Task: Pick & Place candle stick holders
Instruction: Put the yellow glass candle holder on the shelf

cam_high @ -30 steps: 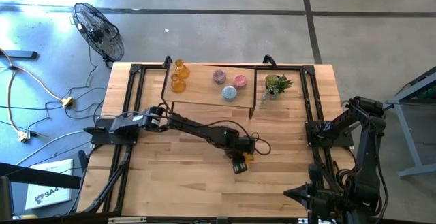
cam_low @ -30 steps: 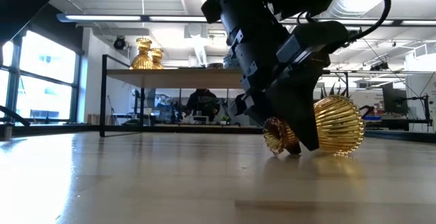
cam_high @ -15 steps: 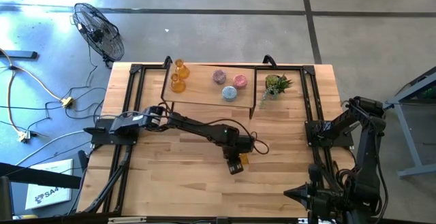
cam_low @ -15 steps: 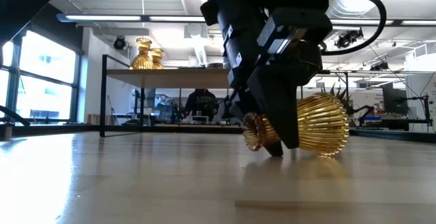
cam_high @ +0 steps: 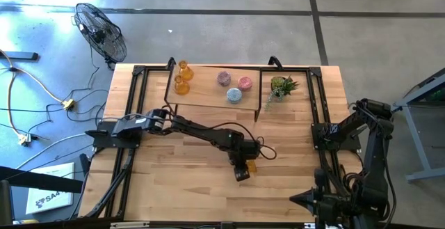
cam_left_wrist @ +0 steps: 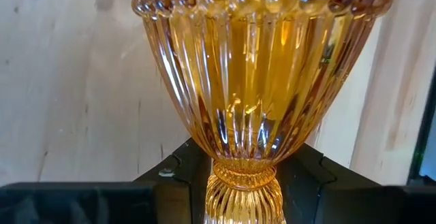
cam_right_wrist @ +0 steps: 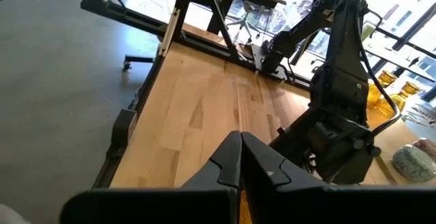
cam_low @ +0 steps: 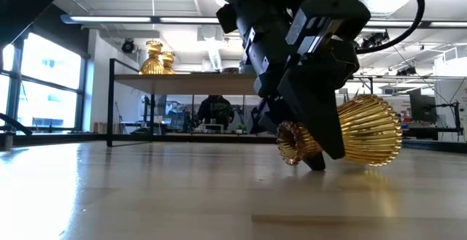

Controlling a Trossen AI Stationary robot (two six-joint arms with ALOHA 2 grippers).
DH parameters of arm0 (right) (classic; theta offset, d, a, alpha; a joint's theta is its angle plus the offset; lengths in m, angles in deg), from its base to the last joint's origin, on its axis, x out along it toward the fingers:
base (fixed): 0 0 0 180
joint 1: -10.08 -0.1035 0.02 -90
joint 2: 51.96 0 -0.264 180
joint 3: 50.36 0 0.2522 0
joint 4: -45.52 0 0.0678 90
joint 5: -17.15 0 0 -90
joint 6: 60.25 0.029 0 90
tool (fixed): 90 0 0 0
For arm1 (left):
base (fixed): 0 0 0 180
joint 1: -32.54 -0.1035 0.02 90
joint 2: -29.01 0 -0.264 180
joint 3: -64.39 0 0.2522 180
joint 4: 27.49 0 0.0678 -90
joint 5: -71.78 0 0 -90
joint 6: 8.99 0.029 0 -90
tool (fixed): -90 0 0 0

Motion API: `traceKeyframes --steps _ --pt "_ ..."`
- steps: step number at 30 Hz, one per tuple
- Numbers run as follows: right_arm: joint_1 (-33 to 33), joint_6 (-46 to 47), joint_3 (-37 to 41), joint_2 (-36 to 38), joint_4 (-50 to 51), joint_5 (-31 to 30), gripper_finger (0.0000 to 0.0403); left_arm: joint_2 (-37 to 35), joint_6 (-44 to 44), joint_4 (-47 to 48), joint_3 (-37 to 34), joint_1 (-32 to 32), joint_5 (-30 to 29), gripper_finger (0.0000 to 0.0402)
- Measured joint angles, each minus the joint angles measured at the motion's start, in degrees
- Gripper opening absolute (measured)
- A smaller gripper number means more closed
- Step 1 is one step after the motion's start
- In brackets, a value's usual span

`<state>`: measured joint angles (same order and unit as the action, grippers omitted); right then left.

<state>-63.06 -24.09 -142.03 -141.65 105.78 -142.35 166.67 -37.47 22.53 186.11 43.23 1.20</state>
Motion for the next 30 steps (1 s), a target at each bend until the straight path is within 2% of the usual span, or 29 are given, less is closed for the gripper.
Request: traceKeyframes --steps 4,9,14,30 --pt "0.0 -0.1 0.0 0.0 -0.1 2.9 0.0000 0.0 0.2 -0.5 0.0 -0.1 0.2 0.0122" --pt "0.0 -0.1 0.0 0.0 -0.2 11.2 0.0000 0.0 0.4 -0.9 0.0 -0.1 0.0 0.0122" --pt "0.0 -0.1 0.0 0.0 -0.3 16.5 0.0001 0.1 0.7 -1.2 0.1 -0.1 -0.1 0.0122" --pt "0.0 -0.1 0.0 0.0 -0.5 49.2 0.0002 0.1 2.5 -6.0 0.0 -0.3 0.6 0.0125"
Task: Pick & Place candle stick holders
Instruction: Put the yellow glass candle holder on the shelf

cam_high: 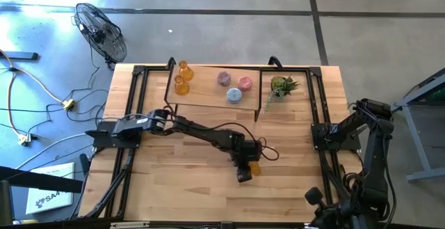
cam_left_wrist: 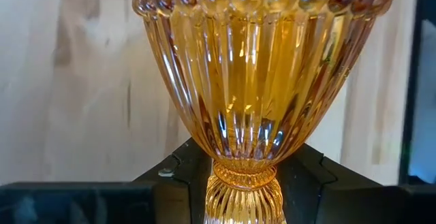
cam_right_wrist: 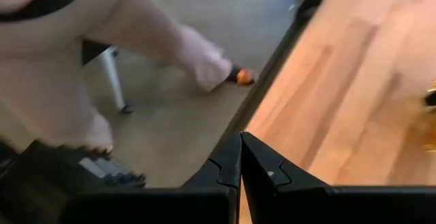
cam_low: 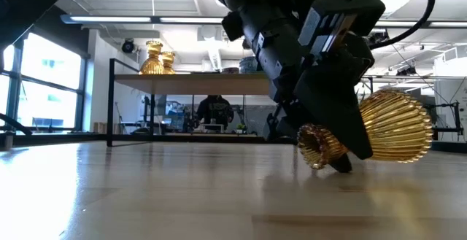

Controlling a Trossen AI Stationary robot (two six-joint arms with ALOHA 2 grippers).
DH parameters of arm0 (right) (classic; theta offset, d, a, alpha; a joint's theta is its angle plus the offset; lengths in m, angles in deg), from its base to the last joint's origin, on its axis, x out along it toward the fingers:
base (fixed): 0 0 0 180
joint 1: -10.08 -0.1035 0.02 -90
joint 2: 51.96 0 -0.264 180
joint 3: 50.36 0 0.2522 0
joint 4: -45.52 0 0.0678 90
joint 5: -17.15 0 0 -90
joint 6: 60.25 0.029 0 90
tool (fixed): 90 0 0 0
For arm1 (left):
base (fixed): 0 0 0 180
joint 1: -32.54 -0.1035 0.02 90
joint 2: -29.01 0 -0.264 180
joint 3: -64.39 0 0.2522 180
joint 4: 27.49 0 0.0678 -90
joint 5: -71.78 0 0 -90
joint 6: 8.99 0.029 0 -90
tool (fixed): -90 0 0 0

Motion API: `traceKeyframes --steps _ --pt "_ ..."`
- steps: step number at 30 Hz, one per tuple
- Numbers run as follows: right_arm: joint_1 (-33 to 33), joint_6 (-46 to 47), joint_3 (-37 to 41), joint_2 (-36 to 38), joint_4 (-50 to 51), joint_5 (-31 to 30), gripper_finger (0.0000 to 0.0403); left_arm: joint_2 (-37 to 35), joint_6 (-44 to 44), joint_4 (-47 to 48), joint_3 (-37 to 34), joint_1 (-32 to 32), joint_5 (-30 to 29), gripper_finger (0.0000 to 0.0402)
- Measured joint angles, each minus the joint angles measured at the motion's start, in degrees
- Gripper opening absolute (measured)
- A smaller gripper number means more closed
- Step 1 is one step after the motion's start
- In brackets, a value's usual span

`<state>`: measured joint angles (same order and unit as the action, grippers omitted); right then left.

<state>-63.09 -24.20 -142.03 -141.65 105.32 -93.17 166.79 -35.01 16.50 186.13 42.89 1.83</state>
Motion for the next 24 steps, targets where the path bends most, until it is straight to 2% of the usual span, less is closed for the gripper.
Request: traceKeyframes --steps 6,24 --pt "0.0 0.0 0.0 0.0 0.0 5.8 0.0003 0.1 0.2 -2.3 0.0 -1.2 2.5 0.0123" --pt "0.0 0.0 0.0 0.0 0.0 6.6 0.0003 0.1 3.0 -3.1 0.1 -0.2 -3.4 0.0123"
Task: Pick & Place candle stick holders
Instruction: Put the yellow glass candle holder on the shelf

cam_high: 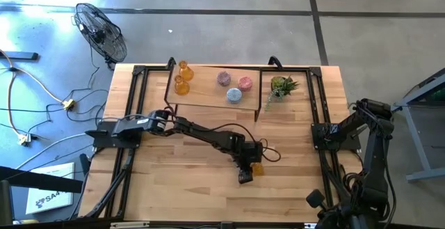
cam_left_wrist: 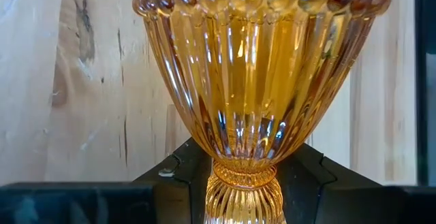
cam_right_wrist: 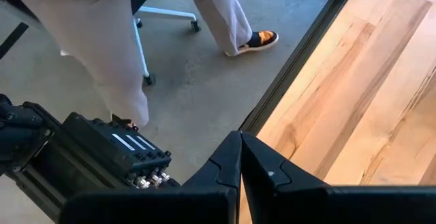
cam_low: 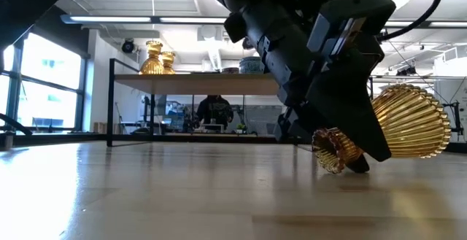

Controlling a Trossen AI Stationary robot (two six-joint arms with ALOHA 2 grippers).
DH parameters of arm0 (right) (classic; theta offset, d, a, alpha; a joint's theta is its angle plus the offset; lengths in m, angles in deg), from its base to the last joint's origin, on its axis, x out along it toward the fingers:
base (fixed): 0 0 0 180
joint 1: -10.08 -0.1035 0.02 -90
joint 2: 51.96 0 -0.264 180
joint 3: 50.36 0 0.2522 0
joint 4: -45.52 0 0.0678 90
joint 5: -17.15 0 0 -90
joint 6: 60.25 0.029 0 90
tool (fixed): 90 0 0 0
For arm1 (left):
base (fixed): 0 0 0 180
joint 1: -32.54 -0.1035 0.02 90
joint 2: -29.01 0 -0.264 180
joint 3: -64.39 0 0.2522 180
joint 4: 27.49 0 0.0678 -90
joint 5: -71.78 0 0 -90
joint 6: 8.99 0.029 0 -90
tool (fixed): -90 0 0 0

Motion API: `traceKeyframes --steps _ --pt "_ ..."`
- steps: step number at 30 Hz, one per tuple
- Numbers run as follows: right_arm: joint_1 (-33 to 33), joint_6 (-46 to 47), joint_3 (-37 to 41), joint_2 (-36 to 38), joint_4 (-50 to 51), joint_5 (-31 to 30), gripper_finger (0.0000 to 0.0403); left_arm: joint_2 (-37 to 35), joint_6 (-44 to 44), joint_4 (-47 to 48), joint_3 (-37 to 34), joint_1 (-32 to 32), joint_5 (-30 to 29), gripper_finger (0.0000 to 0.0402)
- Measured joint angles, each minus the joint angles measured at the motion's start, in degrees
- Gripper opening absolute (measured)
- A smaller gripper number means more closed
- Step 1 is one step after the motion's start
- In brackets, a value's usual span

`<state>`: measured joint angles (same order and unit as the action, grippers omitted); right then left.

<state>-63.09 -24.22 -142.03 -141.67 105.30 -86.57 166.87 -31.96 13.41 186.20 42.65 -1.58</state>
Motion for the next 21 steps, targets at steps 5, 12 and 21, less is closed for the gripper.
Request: traceKeyframes --steps 5,12,21 --pt "0.0 0.0 0.0 0.0 -0.1 0.0 0.0003 -0.5 -1.3 -0.6 0.0 0.1 -1.3 0.0123" --pt "0.0 0.0 0.0 0.0 -0.2 0.1 0.0002 -1.3 -4.9 -1.2 -0.1 0.5 -7.7 0.0122" --pt "0.0 0.0 0.0 0.0 -0.4 0.3 0.0002 -6.9 -10.3 4.4 -0.3 2.2 -20.4 0.0122"
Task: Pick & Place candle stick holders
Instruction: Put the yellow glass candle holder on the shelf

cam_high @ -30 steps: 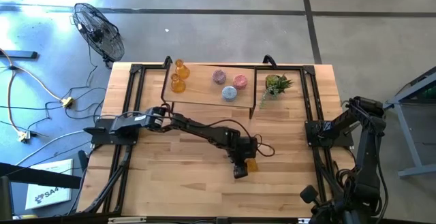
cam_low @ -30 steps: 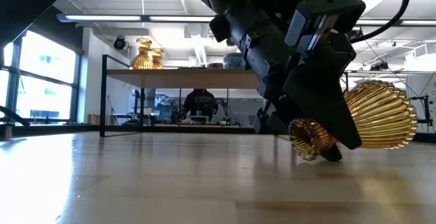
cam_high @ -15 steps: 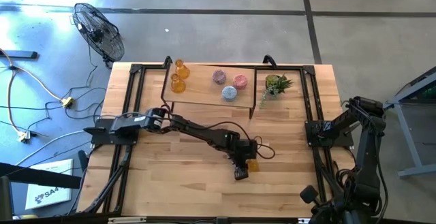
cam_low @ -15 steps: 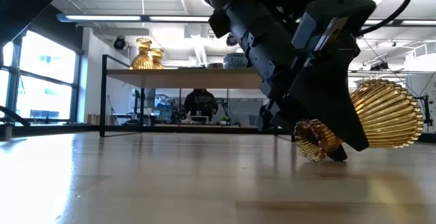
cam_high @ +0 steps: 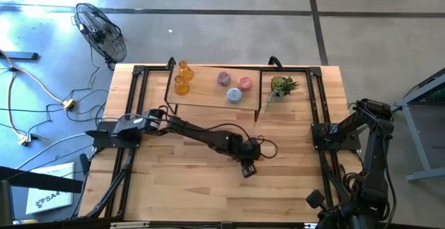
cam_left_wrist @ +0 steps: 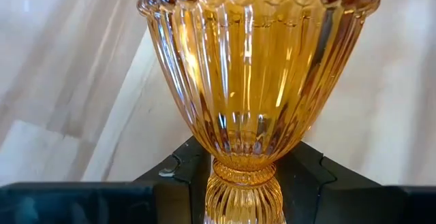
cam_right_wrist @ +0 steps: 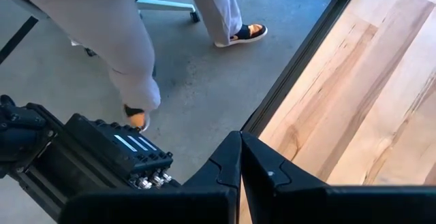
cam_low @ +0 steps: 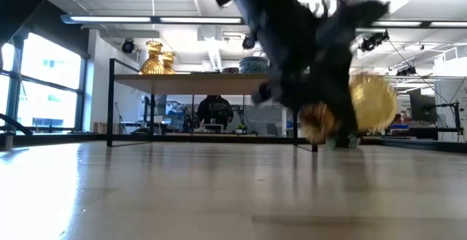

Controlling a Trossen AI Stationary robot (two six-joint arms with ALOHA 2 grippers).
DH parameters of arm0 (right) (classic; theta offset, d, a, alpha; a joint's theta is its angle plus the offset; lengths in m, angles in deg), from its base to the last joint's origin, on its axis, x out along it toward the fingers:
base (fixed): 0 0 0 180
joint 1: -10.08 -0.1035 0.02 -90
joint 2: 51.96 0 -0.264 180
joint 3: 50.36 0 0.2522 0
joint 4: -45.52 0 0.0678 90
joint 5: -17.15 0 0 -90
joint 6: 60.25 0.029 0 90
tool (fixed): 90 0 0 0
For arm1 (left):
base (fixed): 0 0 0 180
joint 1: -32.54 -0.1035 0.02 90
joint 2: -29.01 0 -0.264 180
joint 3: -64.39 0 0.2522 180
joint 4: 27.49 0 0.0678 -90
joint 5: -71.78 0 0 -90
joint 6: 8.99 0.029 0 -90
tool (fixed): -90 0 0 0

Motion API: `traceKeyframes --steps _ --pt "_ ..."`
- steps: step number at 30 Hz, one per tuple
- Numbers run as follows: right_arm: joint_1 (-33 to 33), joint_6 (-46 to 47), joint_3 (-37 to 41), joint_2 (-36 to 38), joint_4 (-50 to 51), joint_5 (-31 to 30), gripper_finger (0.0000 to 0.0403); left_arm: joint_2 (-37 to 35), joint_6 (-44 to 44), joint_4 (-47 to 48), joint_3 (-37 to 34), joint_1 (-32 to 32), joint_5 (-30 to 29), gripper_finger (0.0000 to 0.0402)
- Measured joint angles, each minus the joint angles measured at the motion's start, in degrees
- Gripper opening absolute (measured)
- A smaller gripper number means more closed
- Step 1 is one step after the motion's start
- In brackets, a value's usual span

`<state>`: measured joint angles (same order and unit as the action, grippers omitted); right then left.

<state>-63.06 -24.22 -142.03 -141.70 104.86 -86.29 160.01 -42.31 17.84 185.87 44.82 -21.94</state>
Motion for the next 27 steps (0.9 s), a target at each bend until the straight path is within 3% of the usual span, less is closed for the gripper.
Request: traceKeyframes --steps 7,17,22,27 --pt "0.0 0.0 0.0 0.0 -0.1 0.0 0.0004 -3.6 -0.5 2.0 0.1 1.3 -5.2 0.0122" --pt "0.0 0.0 0.0 0.0 -0.1 0.1 0.0001 -10.3 -1.7 2.6 0.2 4.5 -18.2 0.0122" --pt "0.0 0.0 0.0 0.0 -0.1 0.1 0.0005 -15.5 -11.0 13.1 0.3 5.9 -22.0 0.0122" --pt "0.0 0.0 0.0 0.0 -0.1 0.0 0.0001 -20.5 -16.2 24.6 0.4 6.2 -20.0 0.0122"
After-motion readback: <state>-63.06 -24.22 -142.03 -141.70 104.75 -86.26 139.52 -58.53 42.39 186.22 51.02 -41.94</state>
